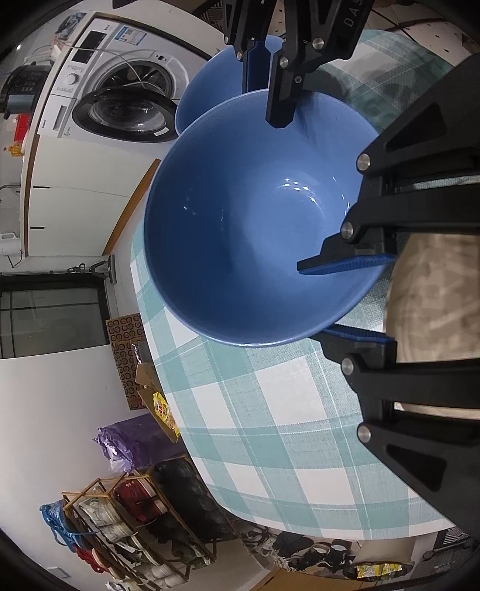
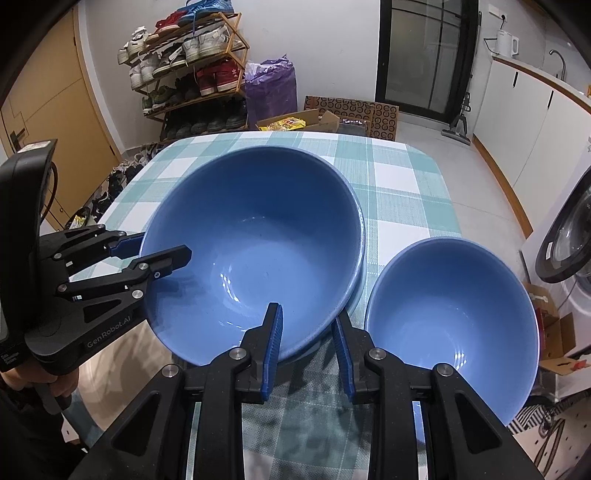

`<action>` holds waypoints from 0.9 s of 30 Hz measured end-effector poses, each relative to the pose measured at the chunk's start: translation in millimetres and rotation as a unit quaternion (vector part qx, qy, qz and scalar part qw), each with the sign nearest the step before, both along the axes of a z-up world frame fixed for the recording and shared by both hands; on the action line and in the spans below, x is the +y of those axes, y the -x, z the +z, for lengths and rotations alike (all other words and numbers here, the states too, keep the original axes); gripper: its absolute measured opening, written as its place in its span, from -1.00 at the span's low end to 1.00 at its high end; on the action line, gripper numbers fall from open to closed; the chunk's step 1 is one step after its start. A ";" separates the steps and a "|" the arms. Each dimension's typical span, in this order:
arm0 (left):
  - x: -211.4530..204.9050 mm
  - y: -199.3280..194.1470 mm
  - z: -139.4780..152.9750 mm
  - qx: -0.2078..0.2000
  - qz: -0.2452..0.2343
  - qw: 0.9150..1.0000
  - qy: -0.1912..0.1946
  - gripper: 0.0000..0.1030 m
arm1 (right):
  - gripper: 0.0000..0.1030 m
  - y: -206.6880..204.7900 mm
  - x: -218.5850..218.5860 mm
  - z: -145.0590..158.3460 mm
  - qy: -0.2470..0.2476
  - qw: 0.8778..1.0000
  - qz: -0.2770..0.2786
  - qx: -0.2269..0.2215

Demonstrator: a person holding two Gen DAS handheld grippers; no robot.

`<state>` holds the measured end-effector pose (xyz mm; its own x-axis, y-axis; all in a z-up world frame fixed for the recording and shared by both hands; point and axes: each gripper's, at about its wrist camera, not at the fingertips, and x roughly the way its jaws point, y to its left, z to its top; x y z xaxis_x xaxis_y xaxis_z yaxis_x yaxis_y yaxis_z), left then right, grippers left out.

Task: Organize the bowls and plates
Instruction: 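Lower the held blue bowl into the other blue bowl with both grippers, then open both grippers to release the nested blue bowl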

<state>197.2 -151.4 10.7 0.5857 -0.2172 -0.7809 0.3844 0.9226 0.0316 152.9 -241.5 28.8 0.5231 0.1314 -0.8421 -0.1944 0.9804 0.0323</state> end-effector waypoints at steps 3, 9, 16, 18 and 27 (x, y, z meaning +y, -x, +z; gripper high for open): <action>-1.3 -0.8 -0.7 0.001 0.000 1.000 -0.007 -0.50 | -0.46 -0.5 0.1 -1.1 0.003 1.000 0.001 0.001; -3.0 -1.0 -2.9 0.001 0.000 1.000 -0.013 -0.49 | -0.46 -0.4 -0.9 -2.2 0.008 1.000 0.005 0.003; -3.3 -0.7 -5.7 0.002 -0.006 1.000 -0.013 -0.27 | -0.44 1.8 -0.4 -1.8 0.011 1.000 0.006 0.001; -2.7 -0.5 -6.2 0.006 -0.008 1.000 -0.011 -0.24 | -0.37 2.3 -1.3 -1.6 0.007 1.000 0.007 0.000; 1.2 1.6 0.2 0.017 -0.007 1.000 0.004 0.05 | 0.00 8.6 -5.7 0.7 -0.004 1.000 0.015 -0.005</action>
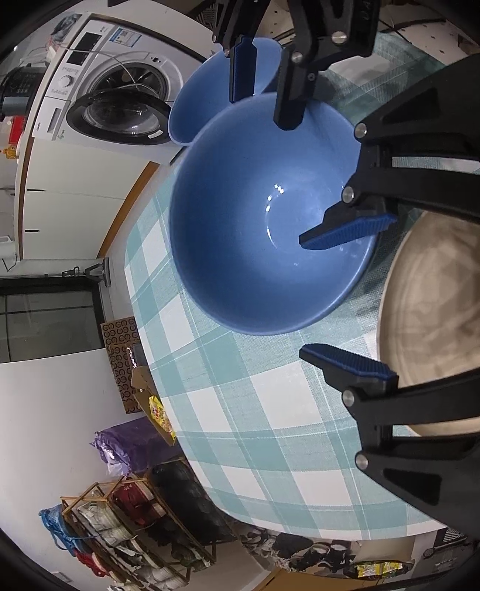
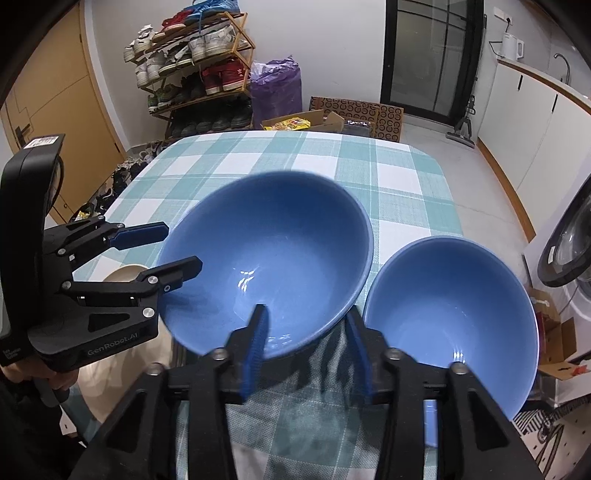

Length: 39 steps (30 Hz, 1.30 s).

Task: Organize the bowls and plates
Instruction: 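Open both grippers to release the nested blue bowl, then pull both grippers back from the nested blue bowls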

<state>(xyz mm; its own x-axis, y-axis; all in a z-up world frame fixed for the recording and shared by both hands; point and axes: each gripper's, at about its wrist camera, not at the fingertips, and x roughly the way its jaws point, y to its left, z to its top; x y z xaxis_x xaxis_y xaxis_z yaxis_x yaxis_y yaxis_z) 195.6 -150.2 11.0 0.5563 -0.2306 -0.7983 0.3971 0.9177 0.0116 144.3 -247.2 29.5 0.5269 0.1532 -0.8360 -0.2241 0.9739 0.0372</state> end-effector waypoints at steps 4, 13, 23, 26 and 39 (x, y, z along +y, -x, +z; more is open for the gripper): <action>7.4 3.2 6.4 -0.002 0.004 1.000 0.024 0.16 | 0.41 6.2 -1.9 9.6 -0.019 0.999 0.012 -0.023; 17.7 9.5 30.2 -0.032 0.006 0.996 0.085 0.94 | 0.73 14.1 -16.8 28.0 -0.055 0.997 -0.016 -0.056; 13.2 11.9 51.2 -0.062 0.008 0.994 0.093 1.00 | 0.98 33.8 -23.2 44.7 -0.063 0.991 -0.037 -0.109; 8.9 13.5 56.2 -0.069 0.005 0.993 0.096 1.00 | 0.98 41.1 -27.4 50.3 -0.067 0.989 -0.040 -0.123; -24.0 14.7 62.6 -0.073 -0.032 0.991 0.103 1.00 | 0.98 75.6 -77.4 57.9 -0.088 0.978 -0.127 -0.140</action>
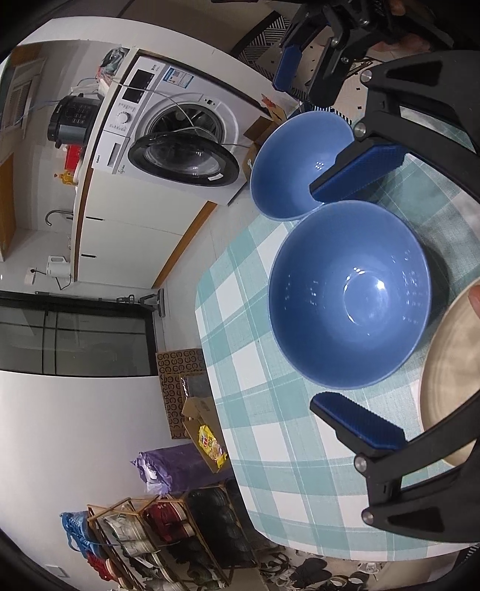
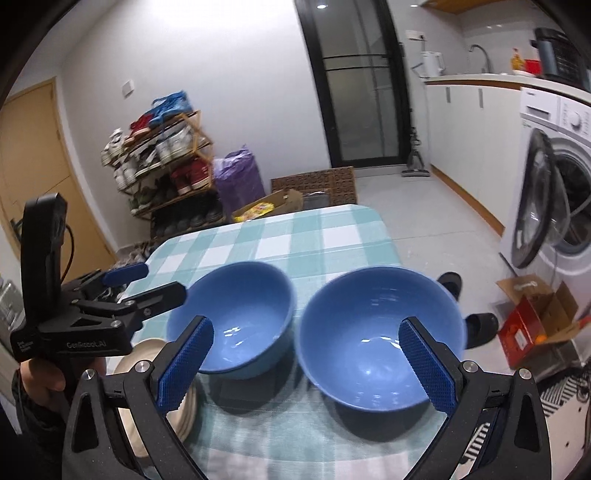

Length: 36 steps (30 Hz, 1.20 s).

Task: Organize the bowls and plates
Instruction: 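Pull both grippers back from the nested blue bowls, then move both open grippers to the rim of the nested blue bowls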

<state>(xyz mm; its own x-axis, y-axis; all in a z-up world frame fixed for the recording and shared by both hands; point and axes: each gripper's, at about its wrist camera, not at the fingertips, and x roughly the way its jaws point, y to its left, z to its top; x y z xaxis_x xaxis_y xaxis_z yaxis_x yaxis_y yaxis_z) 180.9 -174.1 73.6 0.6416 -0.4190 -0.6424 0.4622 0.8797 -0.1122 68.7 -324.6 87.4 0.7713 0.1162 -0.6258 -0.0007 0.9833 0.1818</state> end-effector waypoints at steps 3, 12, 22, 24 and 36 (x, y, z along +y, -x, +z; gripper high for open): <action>-5.0 -1.0 2.0 0.001 -0.002 1.000 0.008 1.00 | 0.98 5.1 -16.7 -3.8 -0.003 1.000 -0.020 0.009; -20.0 -8.5 0.6 0.012 -0.002 1.000 0.021 1.00 | 0.98 19.4 -47.7 1.6 -0.003 0.998 -0.058 0.002; -48.7 -8.8 0.2 0.004 -0.034 0.999 0.008 0.99 | 0.98 23.0 -68.8 -0.3 -0.012 0.996 -0.092 0.006; -53.4 -8.6 1.0 -0.001 -0.037 0.999 0.001 0.99 | 0.98 22.3 -73.1 -2.0 -0.009 0.995 -0.102 0.010; -90.1 -18.6 -7.5 0.007 -0.068 0.997 -0.036 1.00 | 0.98 8.0 -95.1 -30.4 -0.028 0.990 -0.130 0.044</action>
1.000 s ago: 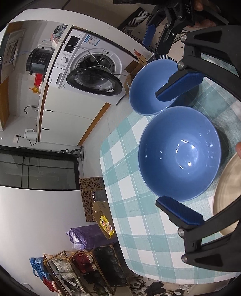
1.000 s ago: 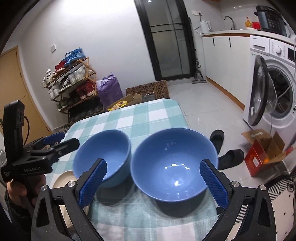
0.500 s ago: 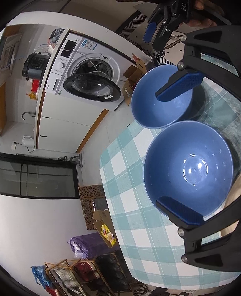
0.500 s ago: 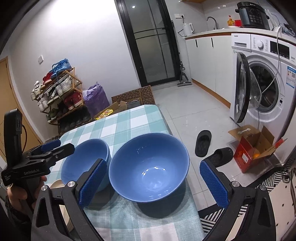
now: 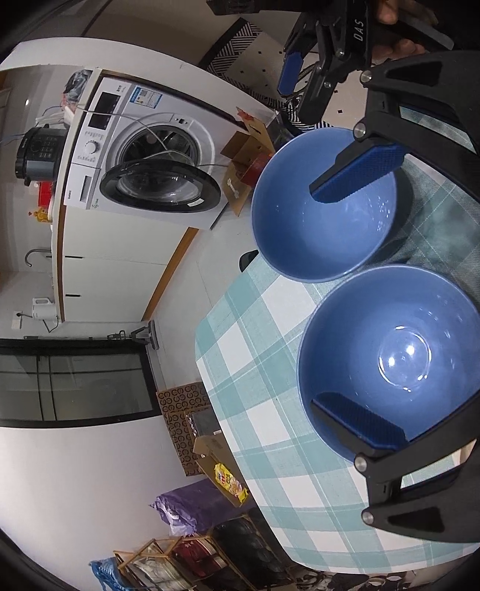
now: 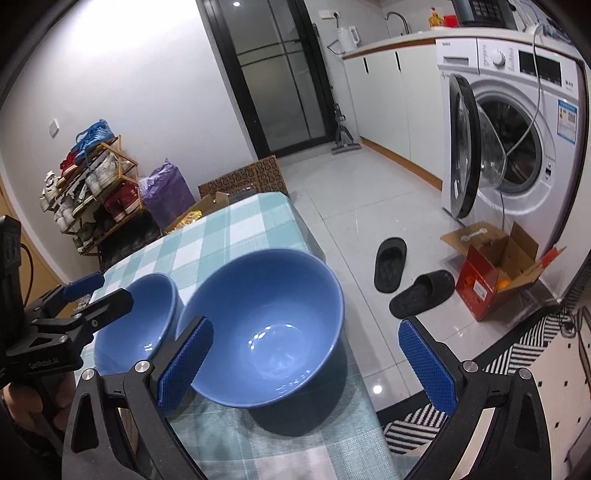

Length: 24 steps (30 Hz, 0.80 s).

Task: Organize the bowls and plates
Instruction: 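Move both open grippers to the rim of the nested blue bowls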

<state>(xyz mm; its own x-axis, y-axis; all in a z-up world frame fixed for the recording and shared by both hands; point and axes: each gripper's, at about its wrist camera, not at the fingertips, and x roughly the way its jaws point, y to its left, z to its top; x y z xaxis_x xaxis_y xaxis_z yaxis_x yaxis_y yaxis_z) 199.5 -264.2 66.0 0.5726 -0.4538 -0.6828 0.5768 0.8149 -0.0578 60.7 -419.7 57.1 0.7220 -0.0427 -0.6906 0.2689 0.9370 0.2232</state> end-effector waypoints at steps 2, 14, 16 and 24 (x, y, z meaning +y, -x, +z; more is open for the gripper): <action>-6.3 -2.2 -1.0 0.001 -0.007 1.000 -0.004 1.00 | 0.98 -2.5 -3.4 -5.0 -0.007 1.000 -0.002 0.004; -38.7 -9.8 -12.9 0.015 -0.038 0.999 -0.028 0.99 | 0.98 -14.5 -5.7 -25.6 -0.025 0.999 0.004 0.026; -43.1 -9.5 -14.7 0.015 -0.042 0.998 -0.032 0.99 | 0.98 -14.9 -7.1 -28.4 -0.027 0.999 0.002 0.030; -59.1 -3.8 -18.4 -0.008 -0.082 0.995 -0.050 0.81 | 0.98 -16.2 -9.6 -36.0 -0.030 0.999 0.011 0.040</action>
